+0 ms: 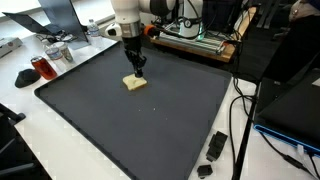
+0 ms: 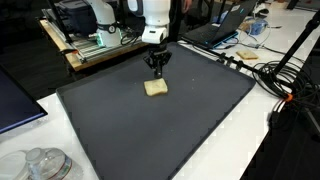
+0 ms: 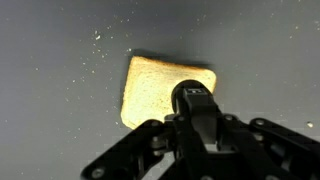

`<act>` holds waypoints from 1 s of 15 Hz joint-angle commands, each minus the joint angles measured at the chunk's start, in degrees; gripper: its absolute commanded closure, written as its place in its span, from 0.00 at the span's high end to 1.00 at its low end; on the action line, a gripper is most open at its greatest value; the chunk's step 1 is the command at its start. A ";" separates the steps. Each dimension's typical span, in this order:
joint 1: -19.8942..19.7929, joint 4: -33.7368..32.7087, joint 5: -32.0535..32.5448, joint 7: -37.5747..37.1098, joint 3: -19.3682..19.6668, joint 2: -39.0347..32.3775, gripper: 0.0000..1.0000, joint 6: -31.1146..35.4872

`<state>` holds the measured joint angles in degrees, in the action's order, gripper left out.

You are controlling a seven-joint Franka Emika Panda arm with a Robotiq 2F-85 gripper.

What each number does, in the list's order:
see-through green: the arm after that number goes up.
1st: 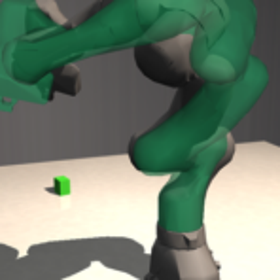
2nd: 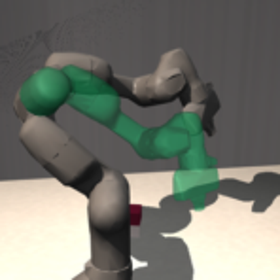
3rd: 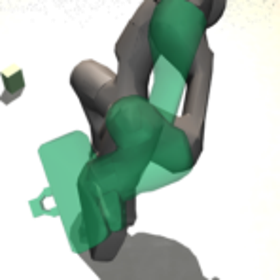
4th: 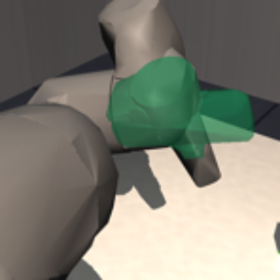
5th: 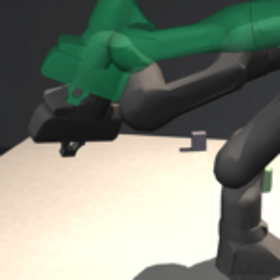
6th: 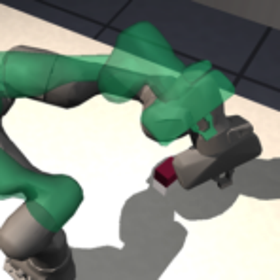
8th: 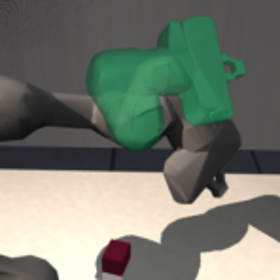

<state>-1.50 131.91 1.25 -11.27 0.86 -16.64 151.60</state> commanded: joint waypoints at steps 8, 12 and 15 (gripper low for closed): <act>0.46 -5.49 -1.05 -0.03 2.14 -6.39 0.05 -2.24; 0.56 -6.19 -1.24 -0.07 2.18 -7.61 0.05 -2.15; 0.61 -7.25 -1.34 -0.05 2.06 -8.78 0.05 -2.24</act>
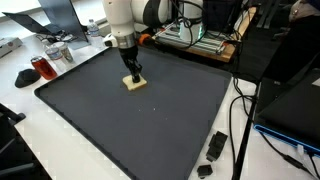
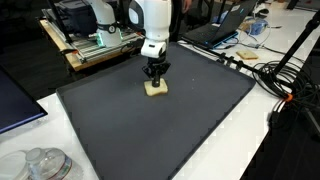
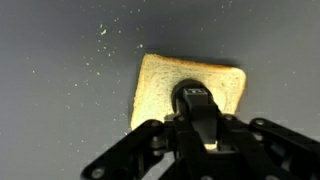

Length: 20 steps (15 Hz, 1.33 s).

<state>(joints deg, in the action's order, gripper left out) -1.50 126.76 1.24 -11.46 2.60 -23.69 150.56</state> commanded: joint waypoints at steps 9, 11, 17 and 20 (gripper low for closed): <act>-0.21 -8.95 -3.97 2.89 -1.92 -10.40 0.05 -6.07; -0.18 -9.95 -4.04 2.64 -1.69 -11.21 0.05 -7.22; -0.05 -8.20 -2.86 2.15 0.12 -4.62 0.22 -9.84; -0.45 -8.21 -3.57 2.84 -0.10 -4.62 0.22 -9.84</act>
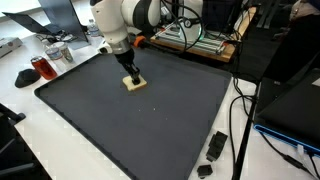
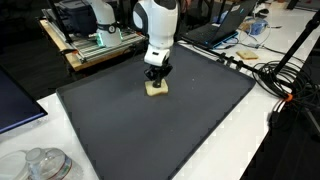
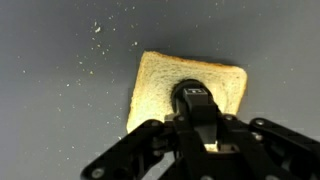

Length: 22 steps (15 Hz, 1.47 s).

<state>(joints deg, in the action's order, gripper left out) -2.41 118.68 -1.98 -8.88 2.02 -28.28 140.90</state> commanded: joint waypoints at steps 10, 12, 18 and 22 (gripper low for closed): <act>1.56 3.53 -1.23 -3.55 0.89 -1.26 0.05 9.83; 1.53 4.77 -1.82 -4.07 0.72 -1.70 0.05 12.71; 4.12 4.70 0.64 -8.19 2.39 -3.07 0.05 13.93; 7.31 2.49 2.81 -13.40 4.83 -3.89 0.05 9.32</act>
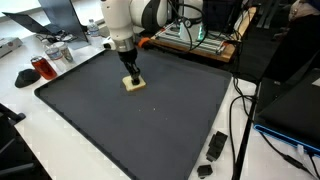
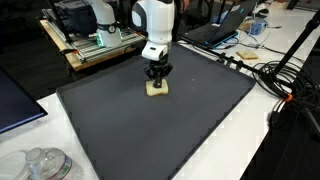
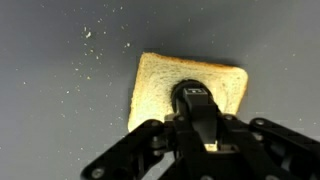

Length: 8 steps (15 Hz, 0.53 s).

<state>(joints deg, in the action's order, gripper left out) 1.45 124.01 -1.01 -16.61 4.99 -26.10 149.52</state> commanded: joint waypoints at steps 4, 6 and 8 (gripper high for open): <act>7.84 -6.17 6.37 -14.09 4.85 -7.45 0.05 -5.11; 6.07 -8.18 4.85 -9.87 2.44 -8.26 0.05 -7.26; 4.10 -10.04 3.26 -5.60 0.71 -9.36 0.05 -8.70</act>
<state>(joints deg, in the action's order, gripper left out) 7.60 118.14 4.59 -26.00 8.92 -28.85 141.08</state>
